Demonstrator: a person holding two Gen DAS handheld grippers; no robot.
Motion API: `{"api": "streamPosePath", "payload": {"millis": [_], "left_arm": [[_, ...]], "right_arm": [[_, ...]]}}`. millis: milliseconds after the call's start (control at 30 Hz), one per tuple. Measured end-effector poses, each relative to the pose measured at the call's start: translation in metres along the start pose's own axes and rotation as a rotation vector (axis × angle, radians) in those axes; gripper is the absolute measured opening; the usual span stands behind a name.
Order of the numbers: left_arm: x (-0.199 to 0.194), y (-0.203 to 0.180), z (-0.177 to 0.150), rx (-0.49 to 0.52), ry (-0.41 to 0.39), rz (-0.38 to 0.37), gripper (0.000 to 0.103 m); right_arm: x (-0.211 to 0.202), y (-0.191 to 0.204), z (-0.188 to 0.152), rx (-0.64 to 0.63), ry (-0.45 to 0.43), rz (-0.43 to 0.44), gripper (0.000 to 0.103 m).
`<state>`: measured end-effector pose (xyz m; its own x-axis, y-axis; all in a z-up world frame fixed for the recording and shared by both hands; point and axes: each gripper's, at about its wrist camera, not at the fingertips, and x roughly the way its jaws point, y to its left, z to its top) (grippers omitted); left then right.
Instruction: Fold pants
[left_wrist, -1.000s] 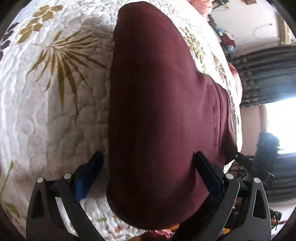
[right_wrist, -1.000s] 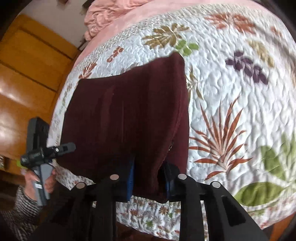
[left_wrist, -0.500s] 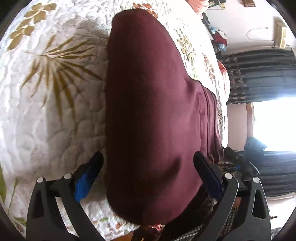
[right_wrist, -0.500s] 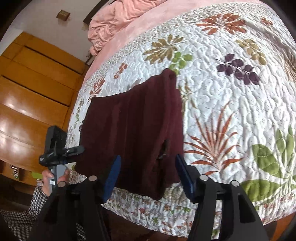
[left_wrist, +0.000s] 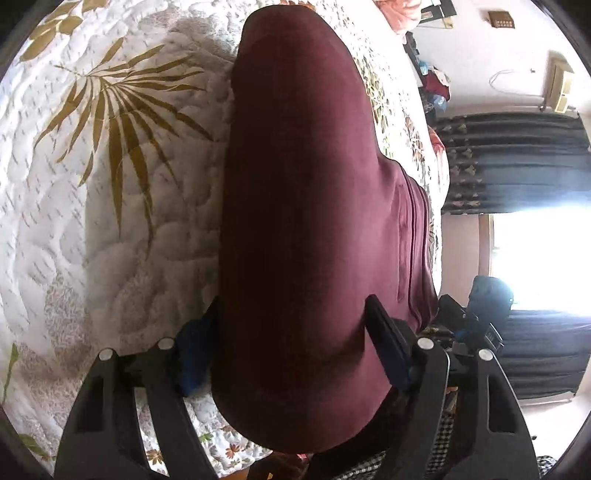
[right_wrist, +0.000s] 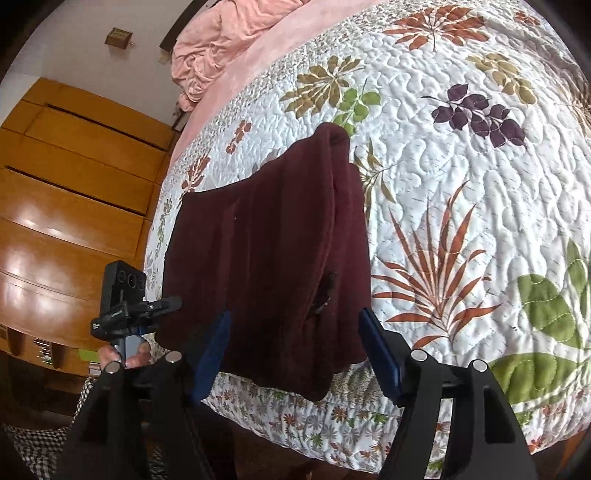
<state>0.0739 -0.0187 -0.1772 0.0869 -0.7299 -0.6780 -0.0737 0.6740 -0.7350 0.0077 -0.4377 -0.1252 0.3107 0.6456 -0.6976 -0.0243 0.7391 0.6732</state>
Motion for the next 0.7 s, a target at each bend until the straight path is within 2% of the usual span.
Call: {"api": "streamPosePath", "payload": {"millis": [67,333,533,700], "left_arm": [[-0.003,0.0,0.001,-0.002,-0.004,-0.002,0.074],[-0.004,0.006,0.004,0.009,0.02,-0.008,0.076],[0.006,0.004,0.008,0.016,0.031,-0.015,0.076],[0.003,0.006,0.006,0.036,0.036,0.0,0.077]], "right_arm": [[-0.005,-0.003,-0.001,0.003,-0.007,0.001,0.078],[0.009,-0.004,0.005,-0.003,0.027,-0.008,0.079],[0.025,-0.015,0.007,0.028,0.07,0.04,0.081],[0.034,-0.017,0.005,0.003,0.095,0.005,0.085]]}}
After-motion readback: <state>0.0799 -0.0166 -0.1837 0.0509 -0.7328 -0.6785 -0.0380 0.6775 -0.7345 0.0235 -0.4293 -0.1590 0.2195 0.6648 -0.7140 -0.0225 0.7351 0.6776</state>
